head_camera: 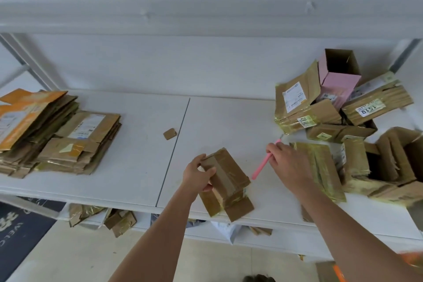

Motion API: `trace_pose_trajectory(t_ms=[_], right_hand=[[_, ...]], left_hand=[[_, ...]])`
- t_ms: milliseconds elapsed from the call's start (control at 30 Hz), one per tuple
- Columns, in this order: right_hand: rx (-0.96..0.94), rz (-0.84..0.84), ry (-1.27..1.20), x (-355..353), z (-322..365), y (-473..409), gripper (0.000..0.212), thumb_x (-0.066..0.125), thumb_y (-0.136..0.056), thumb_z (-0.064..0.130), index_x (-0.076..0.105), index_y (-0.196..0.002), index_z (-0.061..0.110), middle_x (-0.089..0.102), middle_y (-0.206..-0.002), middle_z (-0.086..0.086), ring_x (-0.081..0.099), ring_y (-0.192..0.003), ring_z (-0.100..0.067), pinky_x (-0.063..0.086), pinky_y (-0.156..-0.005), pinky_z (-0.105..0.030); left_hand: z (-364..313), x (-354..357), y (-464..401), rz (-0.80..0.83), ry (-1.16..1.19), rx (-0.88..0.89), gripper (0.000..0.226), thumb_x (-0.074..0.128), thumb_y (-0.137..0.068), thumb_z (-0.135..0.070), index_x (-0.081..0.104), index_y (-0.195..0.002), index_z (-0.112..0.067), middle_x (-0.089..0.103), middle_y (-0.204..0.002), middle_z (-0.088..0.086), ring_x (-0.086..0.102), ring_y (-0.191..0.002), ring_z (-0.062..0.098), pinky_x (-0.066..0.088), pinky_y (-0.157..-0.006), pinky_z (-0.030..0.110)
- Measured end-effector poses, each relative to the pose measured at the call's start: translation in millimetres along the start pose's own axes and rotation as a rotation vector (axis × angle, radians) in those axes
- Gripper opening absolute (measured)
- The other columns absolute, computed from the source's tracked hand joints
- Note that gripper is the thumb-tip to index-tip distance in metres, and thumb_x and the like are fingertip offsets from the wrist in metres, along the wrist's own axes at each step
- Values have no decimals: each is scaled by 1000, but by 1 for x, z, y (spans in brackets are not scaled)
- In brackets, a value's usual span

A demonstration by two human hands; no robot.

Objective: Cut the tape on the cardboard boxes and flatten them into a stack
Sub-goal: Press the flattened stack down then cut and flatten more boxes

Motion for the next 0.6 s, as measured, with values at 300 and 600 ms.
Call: trace_pose_trajectory(t_ms=[300,600], right_hand=[[303,-134,-815,-14,27,-16,9,62,-93,9,55,-89,14,61,-72,6,57,-63,-6,46,-58,-23],[661,76,-1653,-12,78,-30,17,50,-99,9,50,-85,17,56,-67,-2,57,-63,-14,49,-63,-29]], left_hand=[[-1,0,4,-28,20,-8,51,70,-90,-17,50,-136,-28,53,-126,-5,67,-98,28,58,-52,26],[-3,0,7,-44,-39,-24,52,69,-91,-20,47,-138,-28,51,-114,-7,66,-91,24,62,-66,35]])
Point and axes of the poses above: each hand's wrist, its own y-axis away from the middle knuckle, its own x-axis out of the palm, z = x × y, the point moved 4 cm from there along -y, towards the middle knuckle
